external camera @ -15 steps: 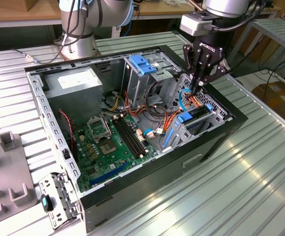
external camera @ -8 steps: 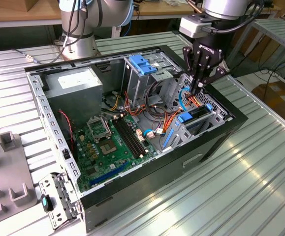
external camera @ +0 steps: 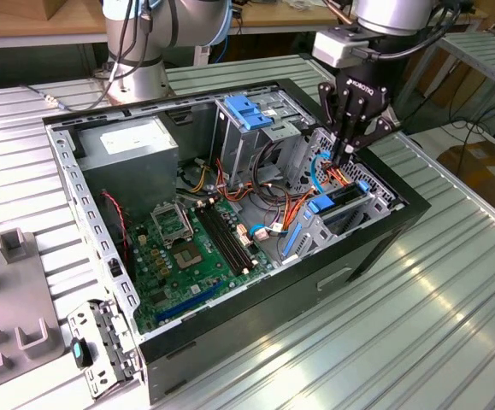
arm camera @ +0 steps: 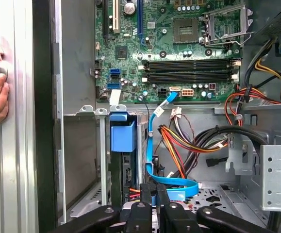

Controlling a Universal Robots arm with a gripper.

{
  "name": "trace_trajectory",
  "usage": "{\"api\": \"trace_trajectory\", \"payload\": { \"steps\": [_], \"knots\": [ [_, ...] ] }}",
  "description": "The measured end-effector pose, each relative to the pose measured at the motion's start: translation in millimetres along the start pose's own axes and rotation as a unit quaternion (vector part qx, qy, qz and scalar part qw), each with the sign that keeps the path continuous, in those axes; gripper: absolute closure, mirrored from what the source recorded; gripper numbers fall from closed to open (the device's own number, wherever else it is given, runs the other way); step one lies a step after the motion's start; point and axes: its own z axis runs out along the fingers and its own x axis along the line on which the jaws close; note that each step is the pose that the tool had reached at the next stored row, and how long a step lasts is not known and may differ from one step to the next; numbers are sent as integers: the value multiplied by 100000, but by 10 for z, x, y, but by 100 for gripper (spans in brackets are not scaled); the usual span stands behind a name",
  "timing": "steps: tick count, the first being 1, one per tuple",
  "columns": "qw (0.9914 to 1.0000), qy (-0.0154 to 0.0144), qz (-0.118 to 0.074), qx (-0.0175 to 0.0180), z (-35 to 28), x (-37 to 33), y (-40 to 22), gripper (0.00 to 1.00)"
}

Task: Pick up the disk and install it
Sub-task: 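Insert the second disk wire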

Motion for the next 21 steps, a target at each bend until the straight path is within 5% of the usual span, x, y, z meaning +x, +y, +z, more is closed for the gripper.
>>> {"api": "trace_trajectory", "payload": {
  "steps": [2,4,6,8,11,19,20,21],
  "knots": [
    [99999,-493,-81,55,43,112,5,84],
    [99995,-1017,-164,66,58,145,9,84],
    [99975,-2194,-281,94,76,182,22,84],
    [99955,-2954,-407,146,90,212,30,84],
    [99935,-3477,-836,364,113,248,37,84],
    [99892,-4153,-1942,685,202,369,49,84],
    [99879,-4425,-2034,744,206,376,52,84],
    [99848,-5000,-2145,827,210,382,54,84]
  ]
}}
